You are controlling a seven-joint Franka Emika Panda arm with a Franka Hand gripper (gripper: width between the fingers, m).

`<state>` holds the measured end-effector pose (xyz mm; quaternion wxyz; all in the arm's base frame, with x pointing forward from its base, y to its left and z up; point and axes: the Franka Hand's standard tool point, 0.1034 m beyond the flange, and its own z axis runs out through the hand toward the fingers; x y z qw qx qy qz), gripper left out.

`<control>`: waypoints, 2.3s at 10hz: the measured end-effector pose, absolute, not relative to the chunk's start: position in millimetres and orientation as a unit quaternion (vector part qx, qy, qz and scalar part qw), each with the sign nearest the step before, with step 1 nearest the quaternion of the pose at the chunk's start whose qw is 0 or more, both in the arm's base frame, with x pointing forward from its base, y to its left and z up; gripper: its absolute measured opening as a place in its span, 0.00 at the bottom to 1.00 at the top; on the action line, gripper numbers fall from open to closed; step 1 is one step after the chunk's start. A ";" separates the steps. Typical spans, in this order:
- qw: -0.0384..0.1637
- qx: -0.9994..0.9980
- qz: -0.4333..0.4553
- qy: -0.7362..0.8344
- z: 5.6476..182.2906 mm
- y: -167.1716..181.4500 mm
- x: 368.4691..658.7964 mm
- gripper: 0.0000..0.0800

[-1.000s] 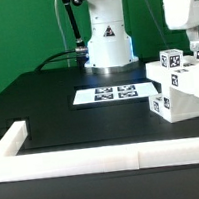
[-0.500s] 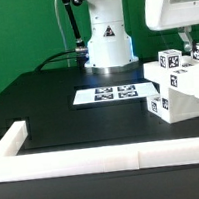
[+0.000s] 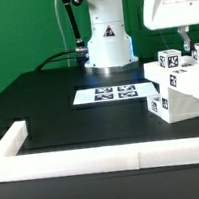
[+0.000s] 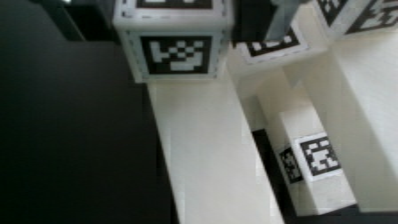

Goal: Assemble chair

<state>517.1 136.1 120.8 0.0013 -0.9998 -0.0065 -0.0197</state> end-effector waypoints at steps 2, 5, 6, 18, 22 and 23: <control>0.004 -0.999 -0.019 0.049 120.8 136.9 516.9 0.36; 0.009 -0.988 -0.018 0.155 120.7 139.2 516.1 0.36; 0.012 -0.979 -0.016 0.205 120.5 141.8 515.0 0.36; 0.044 -0.857 0.013 0.514 119.9 149.9 513.4 0.49; 0.043 -0.910 0.011 0.413 119.6 151.0 512.4 0.81; 0.044 -0.924 0.009 0.381 119.6 150.9 512.4 0.81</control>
Offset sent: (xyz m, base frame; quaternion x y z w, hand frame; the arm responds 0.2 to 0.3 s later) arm 0.0000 0.0000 0.0000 0.0000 0.0000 0.1938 0.9810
